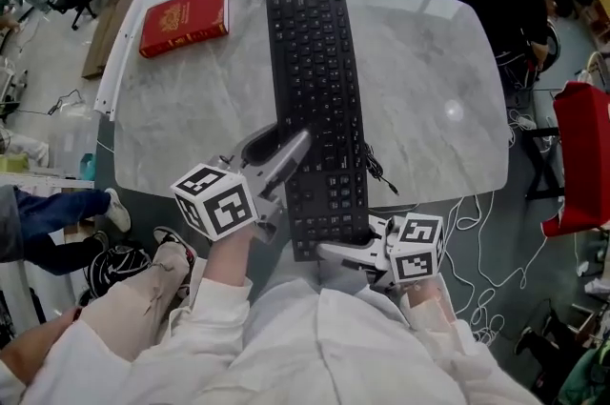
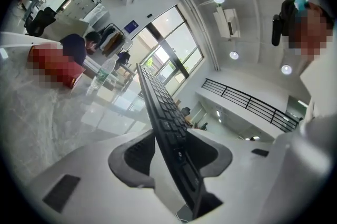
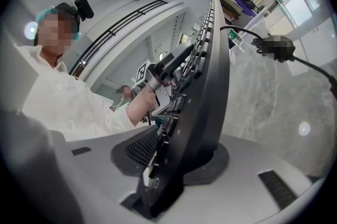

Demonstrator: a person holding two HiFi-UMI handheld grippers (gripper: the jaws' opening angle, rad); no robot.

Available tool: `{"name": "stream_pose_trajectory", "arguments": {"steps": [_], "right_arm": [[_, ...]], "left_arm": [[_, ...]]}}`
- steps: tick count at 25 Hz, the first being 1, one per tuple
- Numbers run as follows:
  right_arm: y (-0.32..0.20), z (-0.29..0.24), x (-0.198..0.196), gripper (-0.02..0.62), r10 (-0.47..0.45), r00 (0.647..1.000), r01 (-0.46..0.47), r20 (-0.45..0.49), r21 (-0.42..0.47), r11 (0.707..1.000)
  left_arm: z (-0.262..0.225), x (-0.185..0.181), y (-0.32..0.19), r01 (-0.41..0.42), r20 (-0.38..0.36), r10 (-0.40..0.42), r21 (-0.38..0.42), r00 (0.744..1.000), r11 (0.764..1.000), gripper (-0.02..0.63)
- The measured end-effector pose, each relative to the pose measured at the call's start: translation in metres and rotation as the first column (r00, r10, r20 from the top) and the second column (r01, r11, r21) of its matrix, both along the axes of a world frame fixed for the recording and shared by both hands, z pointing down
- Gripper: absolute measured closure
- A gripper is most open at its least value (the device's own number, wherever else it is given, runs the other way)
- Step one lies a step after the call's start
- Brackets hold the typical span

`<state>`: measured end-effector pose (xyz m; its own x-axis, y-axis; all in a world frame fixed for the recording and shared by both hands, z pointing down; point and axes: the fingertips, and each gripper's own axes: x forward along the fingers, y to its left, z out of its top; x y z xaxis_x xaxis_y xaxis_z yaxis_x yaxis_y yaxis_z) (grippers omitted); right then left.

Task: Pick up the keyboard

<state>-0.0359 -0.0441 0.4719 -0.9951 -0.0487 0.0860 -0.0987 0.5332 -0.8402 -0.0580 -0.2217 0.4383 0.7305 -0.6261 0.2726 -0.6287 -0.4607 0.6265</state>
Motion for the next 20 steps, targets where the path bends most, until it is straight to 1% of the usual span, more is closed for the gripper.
{"name": "stream_pose_trajectory", "arguments": {"steps": [8,11,13,15,17,20], "right_arm": [[-0.004,-0.057,0.003,0.433,-0.016,1.000,0.016,-0.006,0.002,1.000],[0.002,-0.081,0.003,0.433,-0.021,1.000,0.021,0.017,-0.004,1.000],[0.004,-0.087,0.003,0.433,-0.018,0.999,0.018,0.043,-0.011,1.000],[-0.001,-0.070,0.001,0.433,-0.010,0.998,0.012,0.068,-0.017,1.000],[-0.007,-0.033,-0.002,0.433,-0.003,0.996,0.005,0.084,-0.023,1.000],[-0.009,0.002,-0.004,0.433,-0.002,0.997,0.003,0.078,-0.014,1.000]], "left_arm": [[-0.062,-0.001,-0.002,0.019,-0.039,-0.015,0.087,0.999,0.996,0.417],[-0.087,0.000,0.005,0.020,-0.049,-0.014,0.117,0.999,0.993,0.417],[-0.094,0.000,0.007,0.017,-0.062,-0.009,0.138,0.998,0.990,0.417],[-0.076,0.000,0.003,0.009,-0.055,0.000,0.148,0.998,0.989,0.417],[-0.040,0.000,-0.003,-0.001,-0.036,0.006,0.142,0.999,0.990,0.417],[-0.004,-0.002,-0.006,-0.005,-0.051,0.013,0.156,0.999,0.988,0.417]]}}
